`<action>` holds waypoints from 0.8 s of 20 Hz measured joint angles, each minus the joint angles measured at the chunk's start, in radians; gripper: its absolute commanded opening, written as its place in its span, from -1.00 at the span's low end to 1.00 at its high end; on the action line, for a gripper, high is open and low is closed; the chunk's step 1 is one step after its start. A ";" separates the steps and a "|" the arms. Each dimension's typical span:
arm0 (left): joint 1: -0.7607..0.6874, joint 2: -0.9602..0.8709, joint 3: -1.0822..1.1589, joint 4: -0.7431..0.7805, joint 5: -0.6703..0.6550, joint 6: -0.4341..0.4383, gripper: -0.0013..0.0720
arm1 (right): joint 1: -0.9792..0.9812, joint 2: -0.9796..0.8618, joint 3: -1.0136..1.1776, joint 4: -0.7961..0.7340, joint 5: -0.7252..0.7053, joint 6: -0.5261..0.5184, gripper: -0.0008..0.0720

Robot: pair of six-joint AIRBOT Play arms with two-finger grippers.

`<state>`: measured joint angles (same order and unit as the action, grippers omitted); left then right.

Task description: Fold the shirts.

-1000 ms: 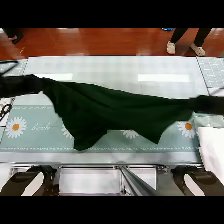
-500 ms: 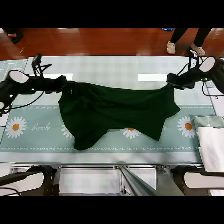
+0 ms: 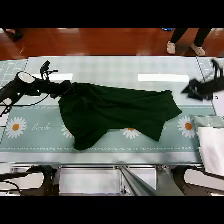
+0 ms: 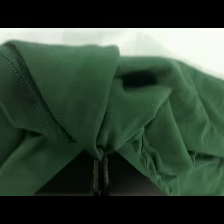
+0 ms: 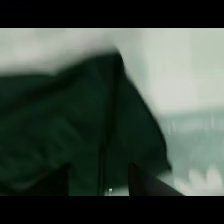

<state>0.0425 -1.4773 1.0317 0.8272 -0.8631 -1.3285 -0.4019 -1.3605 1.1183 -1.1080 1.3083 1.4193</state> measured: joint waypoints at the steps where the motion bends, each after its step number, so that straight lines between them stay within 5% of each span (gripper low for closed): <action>1: 0.000 -0.002 0.000 -0.001 -0.003 0.000 -0.91 | -0.014 0.057 -0.100 0.005 0.011 -0.010 0.14; 8: 0.000 -0.003 0.000 -0.002 -0.035 0.000 -0.91 | -0.045 0.260 -0.584 0.126 -0.018 -0.098 0.14; 16: 0.000 -0.003 0.000 -0.002 -0.042 0.000 -0.91 | 0.053 0.245 -0.693 0.211 -0.109 -0.122 0.10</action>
<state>0.0425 -1.4807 1.0317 0.8257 -0.9051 -1.3285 -0.3485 -1.1152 0.4255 -0.8974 1.1988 1.2972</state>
